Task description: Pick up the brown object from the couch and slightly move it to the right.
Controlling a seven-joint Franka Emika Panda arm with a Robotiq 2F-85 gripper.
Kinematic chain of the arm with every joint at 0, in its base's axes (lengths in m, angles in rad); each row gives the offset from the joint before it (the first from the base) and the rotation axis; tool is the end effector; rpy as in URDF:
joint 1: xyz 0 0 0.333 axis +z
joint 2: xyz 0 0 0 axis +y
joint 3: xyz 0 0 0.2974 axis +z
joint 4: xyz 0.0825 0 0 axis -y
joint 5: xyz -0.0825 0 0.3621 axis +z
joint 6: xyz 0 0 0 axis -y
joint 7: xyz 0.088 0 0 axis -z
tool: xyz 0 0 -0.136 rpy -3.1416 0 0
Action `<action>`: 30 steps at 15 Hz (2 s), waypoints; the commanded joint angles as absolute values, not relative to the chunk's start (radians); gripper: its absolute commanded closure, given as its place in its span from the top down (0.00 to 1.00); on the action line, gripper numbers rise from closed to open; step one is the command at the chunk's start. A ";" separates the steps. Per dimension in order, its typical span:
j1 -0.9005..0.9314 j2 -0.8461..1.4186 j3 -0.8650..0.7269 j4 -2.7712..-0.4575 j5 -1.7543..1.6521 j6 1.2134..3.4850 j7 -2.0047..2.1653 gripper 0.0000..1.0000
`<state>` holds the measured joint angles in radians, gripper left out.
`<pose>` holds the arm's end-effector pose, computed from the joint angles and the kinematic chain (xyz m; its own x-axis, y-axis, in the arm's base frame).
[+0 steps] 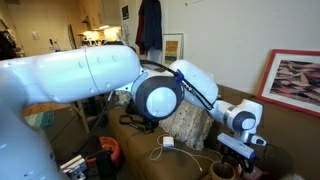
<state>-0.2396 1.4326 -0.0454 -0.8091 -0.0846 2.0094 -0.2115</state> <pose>0.6689 -0.1917 -0.0198 0.9680 -0.0025 -0.2507 0.0129 -0.9981 0.0596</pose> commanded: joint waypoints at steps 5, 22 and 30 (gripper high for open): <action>-0.329 1.400 0.003 -1.013 -0.027 2.155 -0.286 1.00; -0.333 1.419 -0.003 -1.017 -0.034 2.167 -0.272 1.00; -0.333 1.419 -0.003 -1.018 -0.034 2.167 -0.272 1.00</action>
<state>-0.3326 1.4194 -0.0030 -1.0182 -0.0335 2.1675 -0.2718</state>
